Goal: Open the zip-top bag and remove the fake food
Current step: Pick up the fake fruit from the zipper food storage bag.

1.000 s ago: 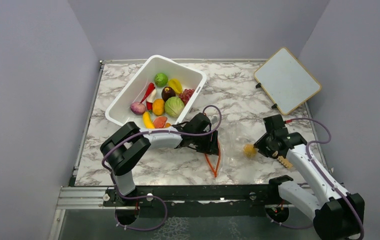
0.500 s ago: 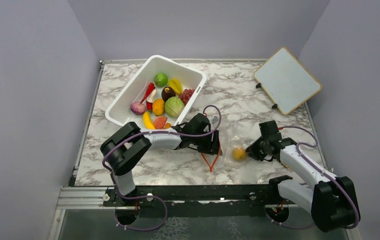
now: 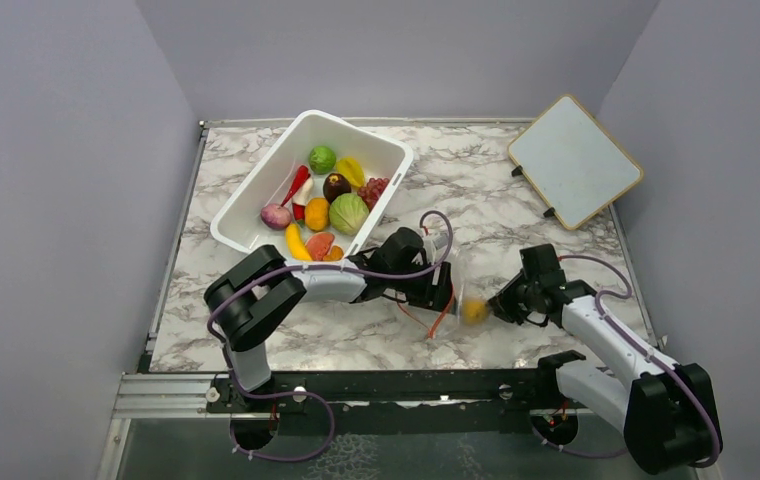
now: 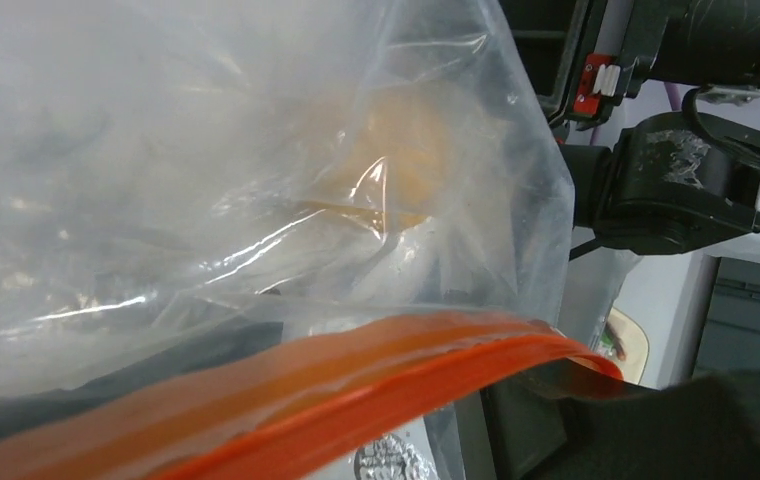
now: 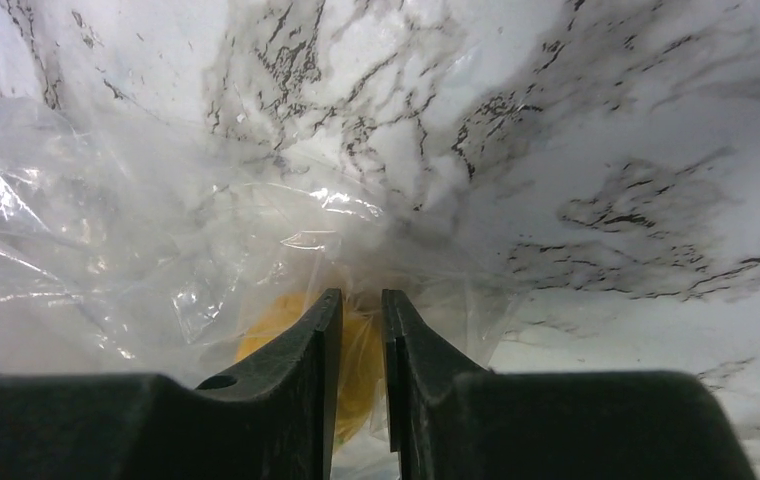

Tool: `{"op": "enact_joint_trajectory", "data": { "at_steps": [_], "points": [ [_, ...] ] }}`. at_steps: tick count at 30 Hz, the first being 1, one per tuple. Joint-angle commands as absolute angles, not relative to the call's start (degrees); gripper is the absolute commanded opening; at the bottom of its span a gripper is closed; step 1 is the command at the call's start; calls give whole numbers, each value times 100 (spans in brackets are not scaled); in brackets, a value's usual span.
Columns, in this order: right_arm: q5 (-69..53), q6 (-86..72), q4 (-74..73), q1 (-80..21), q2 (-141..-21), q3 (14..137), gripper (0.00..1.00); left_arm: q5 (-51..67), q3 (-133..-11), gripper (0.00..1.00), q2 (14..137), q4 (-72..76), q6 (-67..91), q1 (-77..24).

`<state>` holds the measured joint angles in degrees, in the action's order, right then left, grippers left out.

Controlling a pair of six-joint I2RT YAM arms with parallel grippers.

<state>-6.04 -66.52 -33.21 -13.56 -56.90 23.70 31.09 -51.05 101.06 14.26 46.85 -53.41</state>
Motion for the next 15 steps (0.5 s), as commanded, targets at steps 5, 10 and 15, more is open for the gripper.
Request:
{"op": "enact_joint_trajectory", "data": {
  "at_steps": [5, 10, 15],
  "points": [
    [-1262, -6906, -2995, -1397, -5623, 1989, 21, 3254, -5559, 63, 10589, 1751, 4967, -5437],
    [-1349, -6920, -2894, -1397, -5615, 1900, 21, 3330, -5651, 63, 10781, 1749, 4931, -5557],
    [-1379, -6897, -2892, -1397, -5580, 1938, 20, 3125, -5577, 67, 10898, 1554, 4776, -5581]
  ]
}}
